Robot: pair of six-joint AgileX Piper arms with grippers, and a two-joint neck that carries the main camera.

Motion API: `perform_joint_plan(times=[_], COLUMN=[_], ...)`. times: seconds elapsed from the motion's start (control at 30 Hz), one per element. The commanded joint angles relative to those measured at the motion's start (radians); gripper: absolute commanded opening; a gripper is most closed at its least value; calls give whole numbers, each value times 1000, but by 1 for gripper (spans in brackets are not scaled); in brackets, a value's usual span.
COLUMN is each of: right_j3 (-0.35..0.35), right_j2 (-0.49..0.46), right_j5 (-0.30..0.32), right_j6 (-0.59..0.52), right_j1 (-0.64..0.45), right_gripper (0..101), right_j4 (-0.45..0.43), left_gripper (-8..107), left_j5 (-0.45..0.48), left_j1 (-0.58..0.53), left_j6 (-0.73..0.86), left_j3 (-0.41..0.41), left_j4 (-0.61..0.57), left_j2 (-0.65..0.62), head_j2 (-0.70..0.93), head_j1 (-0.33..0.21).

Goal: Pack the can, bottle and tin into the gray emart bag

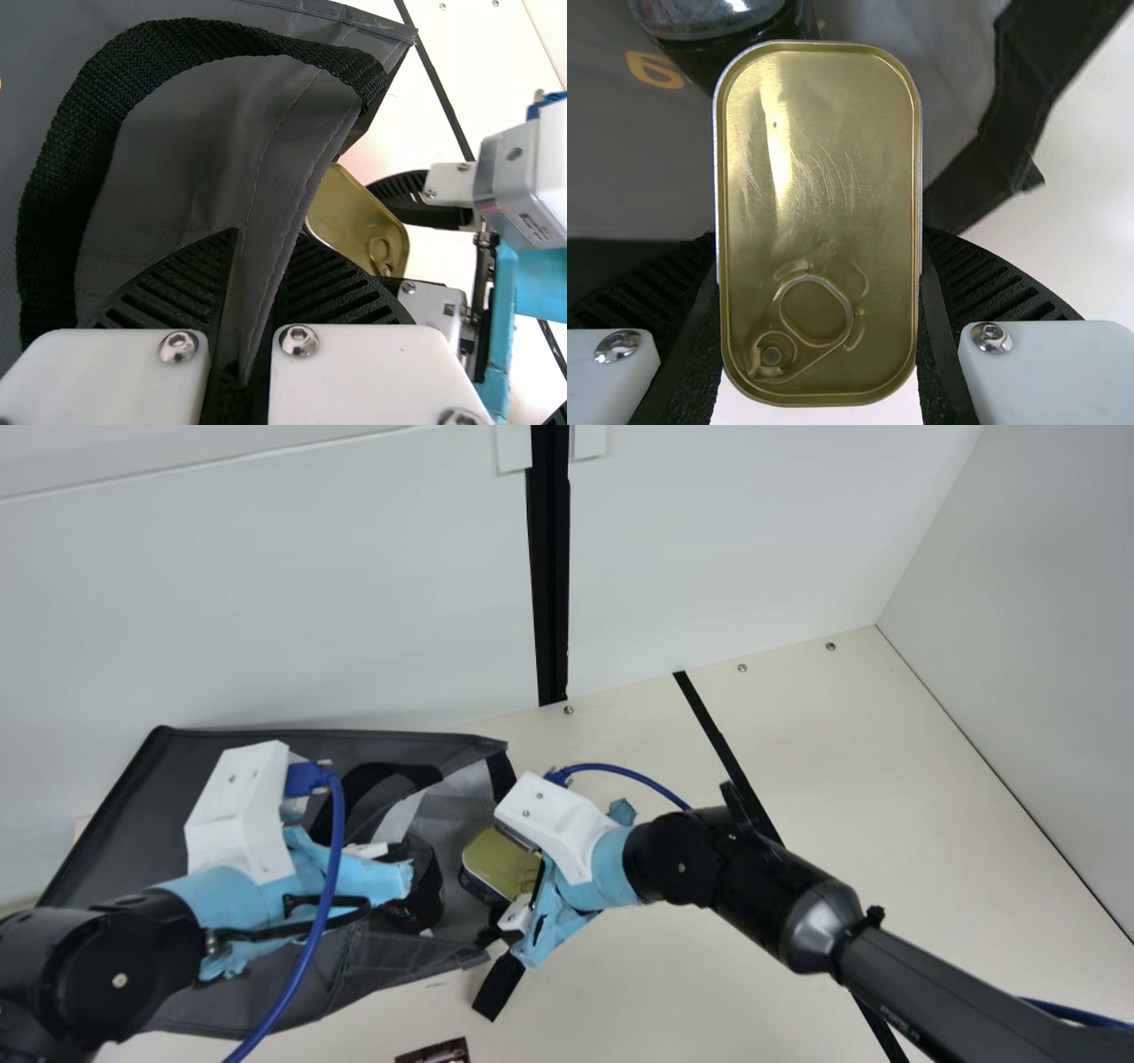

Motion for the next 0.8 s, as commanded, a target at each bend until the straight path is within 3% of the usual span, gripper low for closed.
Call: perform_joint_plan(times=[0.0, 0.77], right_j3=[-6, -103], right_j2=[12, 159], right_j5=[-1, -14], right_j6=[-49, -317], right_j1=[-4, -2], right_gripper=[0, 0], right_j4=[26, 257], left_gripper=[10, 10], left_j5=[0, 0], left_j1=[0, 0], left_j6=[0, 0], left_j3=[0, 0], left_j4=[0, 0], left_j2=[0, 0], head_j2=[-2, -2], head_j1=[-23, -23])
